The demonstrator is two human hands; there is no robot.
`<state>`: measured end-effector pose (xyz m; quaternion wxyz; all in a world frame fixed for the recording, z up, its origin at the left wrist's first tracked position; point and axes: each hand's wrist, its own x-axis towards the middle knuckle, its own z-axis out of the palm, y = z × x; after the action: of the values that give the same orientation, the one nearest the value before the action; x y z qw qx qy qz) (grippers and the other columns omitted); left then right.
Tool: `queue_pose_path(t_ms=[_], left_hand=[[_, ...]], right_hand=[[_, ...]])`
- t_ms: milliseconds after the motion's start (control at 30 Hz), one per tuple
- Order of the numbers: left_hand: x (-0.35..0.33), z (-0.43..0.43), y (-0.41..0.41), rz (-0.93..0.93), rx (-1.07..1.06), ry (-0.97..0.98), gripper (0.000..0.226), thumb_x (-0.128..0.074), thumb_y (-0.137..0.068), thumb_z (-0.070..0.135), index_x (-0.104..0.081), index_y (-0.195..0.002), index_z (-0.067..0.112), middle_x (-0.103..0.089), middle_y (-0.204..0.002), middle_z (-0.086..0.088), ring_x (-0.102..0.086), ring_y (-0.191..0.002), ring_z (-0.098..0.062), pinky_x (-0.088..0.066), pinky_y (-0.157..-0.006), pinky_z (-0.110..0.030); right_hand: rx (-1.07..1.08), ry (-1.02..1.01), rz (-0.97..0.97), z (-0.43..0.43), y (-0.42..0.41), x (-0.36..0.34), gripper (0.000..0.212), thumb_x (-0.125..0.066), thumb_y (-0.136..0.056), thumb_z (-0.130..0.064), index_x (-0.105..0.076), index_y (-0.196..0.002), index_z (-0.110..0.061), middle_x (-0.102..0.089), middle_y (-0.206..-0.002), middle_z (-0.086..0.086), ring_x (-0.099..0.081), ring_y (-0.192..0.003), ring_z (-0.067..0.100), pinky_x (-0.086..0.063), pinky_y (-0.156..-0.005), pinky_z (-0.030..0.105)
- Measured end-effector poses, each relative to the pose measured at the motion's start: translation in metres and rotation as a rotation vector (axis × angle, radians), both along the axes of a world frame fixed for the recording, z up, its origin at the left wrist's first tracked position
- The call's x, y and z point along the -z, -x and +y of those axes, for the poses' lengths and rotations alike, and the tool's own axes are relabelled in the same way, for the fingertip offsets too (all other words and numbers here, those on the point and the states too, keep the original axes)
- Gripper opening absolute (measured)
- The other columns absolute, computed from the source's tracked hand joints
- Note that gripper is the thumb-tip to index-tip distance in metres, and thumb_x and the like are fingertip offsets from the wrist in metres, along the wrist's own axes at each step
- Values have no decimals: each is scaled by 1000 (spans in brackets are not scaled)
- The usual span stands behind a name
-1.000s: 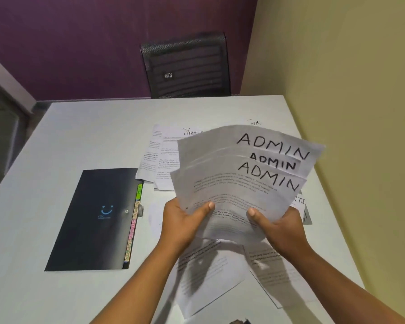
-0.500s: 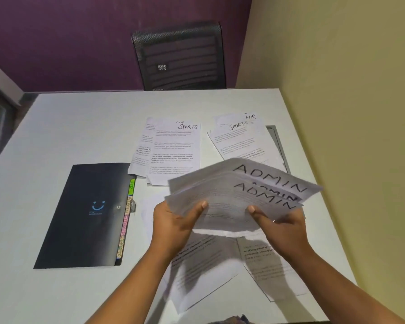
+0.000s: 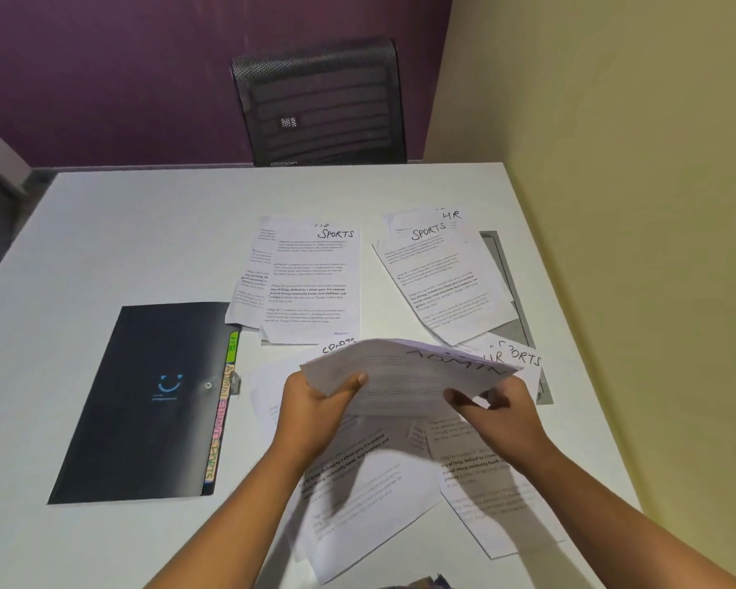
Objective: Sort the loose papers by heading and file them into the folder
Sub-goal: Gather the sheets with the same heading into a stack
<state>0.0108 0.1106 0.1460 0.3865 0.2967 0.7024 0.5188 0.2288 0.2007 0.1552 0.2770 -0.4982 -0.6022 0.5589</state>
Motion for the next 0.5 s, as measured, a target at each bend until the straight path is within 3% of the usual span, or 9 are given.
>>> queue_pose_path(t_ms=[67, 133, 167, 367, 500], left_hand=[[-3, 4, 5, -8, -15, -35, 15, -81, -78, 21, -71, -87, 29, -76, -84, 11, -72, -78, -1, -58, -64, -19], [-7, 10, 9, 11, -16, -52, 20, -79, -80, 15, -72, -89, 30, -75, -81, 18, -71, -82, 1, -57, -65, -17], [-9, 14, 11, 18, -26, -64, 19, -78, -81, 13, -72, -89, 29, -75, -80, 21, -71, -81, 2, -58, -66, -17], [-14, 32, 24, -105, 17, -43, 10, -67, -91, 13, -75, -97, 14, -79, -92, 0, -75, -87, -18, -60, -74, -32], [-11, 37, 29, -263, 56, 59, 15, -59, -96, 12, -73, -93, 5, -78, -77, -2, -72, -63, -10, -49, -49, -16]], right_hand=[[-56, -6, -31, 7, -2, 10, 36, -69, -89, -10, -51, -62, -25, -57, -43, -21, -54, -41, -2, -40, -49, 8], [-36, 31, 22, 16, -4, 20, 13, -64, -93, -13, -68, -85, -22, -76, -78, -14, -72, -76, 7, -53, -67, 20], [4, 58, 54, 20, -3, 23, 13, -62, -95, -12, -71, -93, -21, -78, -90, -8, -74, -88, 16, -56, -71, 26], [208, 265, 235, 51, 17, 20, 20, -54, -100, -11, -68, -113, -8, -76, -103, 15, -73, -93, 34, -60, -80, 47], [169, 346, 254, 77, 26, 25, 23, -54, -100, -13, -66, -116, -4, -75, -107, 13, -72, -96, 31, -59, -81, 40]])
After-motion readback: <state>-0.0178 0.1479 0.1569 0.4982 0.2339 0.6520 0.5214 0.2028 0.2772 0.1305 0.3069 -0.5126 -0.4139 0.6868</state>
